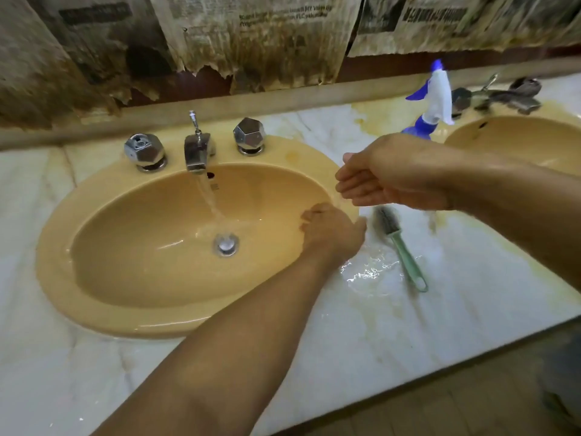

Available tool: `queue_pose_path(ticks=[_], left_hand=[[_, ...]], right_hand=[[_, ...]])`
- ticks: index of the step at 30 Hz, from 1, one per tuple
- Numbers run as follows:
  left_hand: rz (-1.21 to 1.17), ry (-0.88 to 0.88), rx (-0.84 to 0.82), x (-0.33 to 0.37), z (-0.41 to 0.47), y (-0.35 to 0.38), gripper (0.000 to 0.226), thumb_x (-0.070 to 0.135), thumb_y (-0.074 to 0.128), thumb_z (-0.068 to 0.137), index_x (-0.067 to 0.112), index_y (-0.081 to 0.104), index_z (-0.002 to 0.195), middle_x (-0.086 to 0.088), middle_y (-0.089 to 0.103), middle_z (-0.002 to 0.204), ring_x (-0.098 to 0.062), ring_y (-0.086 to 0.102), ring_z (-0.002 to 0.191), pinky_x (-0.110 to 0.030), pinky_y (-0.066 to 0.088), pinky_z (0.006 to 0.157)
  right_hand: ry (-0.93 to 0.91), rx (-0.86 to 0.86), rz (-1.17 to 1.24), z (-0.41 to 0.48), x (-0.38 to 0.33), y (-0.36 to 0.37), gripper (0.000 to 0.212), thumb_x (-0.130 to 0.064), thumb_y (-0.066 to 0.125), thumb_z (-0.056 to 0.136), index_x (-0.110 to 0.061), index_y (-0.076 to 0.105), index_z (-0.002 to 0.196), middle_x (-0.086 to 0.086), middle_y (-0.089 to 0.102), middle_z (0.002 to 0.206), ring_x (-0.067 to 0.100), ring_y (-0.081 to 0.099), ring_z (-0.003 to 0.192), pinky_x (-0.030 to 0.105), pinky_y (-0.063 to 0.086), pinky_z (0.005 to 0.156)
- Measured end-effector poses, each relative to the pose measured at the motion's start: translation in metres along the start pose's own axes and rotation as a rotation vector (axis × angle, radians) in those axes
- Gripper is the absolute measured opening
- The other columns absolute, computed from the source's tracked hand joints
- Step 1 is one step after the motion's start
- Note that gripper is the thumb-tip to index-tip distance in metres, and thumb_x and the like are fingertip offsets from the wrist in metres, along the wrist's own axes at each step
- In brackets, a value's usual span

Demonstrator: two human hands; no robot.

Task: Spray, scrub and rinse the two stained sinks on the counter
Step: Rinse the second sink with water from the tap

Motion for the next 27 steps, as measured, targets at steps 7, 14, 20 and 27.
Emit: queue_pose_path(ticks=[7, 14, 20, 27], left_hand=[[0.400, 0.346, -0.083, -0.076, -0.110, -0.040, 0.059, 0.071, 0.030, 0.100, 0.019, 0.047, 0.121, -0.008, 0.069, 0.111, -0.034, 0.065, 0.095, -0.041, 0.045, 0.072], [0.607, 0.333, -0.160, -0.239, -0.154, -0.118, 0.099, 0.104, 0.018, 0.073, 0.038, 0.051, 0.141, 0.013, 0.068, 0.129, -0.014, 0.067, 0.111, -0.035, 0.052, 0.090], [0.702, 0.418, -0.033, -0.303, -0.146, -0.174, 0.095, 0.106, 0.039, 0.063, 0.033, 0.067, 0.116, 0.019, 0.067, 0.108, -0.006, 0.062, 0.102, -0.025, 0.039, 0.094], [0.664, 0.419, -0.123, -0.310, -0.141, -0.173, 0.097, 0.107, 0.038, 0.062, 0.037, 0.063, 0.125, 0.023, 0.065, 0.119, 0.000, 0.057, 0.112, -0.025, 0.032, 0.107]], right_hand=[[-0.013, -0.144, 0.238, -0.002, 0.013, 0.036, 0.045, -0.032, 0.049, 0.107, 0.009, 0.066, 0.114, 0.024, 0.075, 0.107, 0.032, 0.075, 0.100, 0.044, 0.059, 0.096], [0.042, -0.221, 0.485, 0.022, 0.014, 0.128, 0.042, -0.027, 0.045, 0.109, 0.011, 0.063, 0.116, 0.028, 0.073, 0.107, 0.037, 0.075, 0.099, 0.046, 0.059, 0.094], [0.239, -0.313, 0.894, 0.066, 0.011, 0.207, 0.039, -0.022, 0.043, 0.109, 0.010, 0.062, 0.119, 0.030, 0.071, 0.113, 0.041, 0.071, 0.104, 0.046, 0.058, 0.092], [0.275, -0.287, 1.294, 0.107, -0.018, 0.247, 0.039, -0.026, 0.042, 0.109, 0.005, 0.064, 0.118, 0.024, 0.075, 0.101, 0.034, 0.076, 0.088, 0.040, 0.061, 0.079]])
Point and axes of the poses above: each hand's wrist, its own z-axis towards the middle knuckle, its own y-axis out of the palm, x = y × z, the point moved 8 cm from there along z, towards the middle knuckle
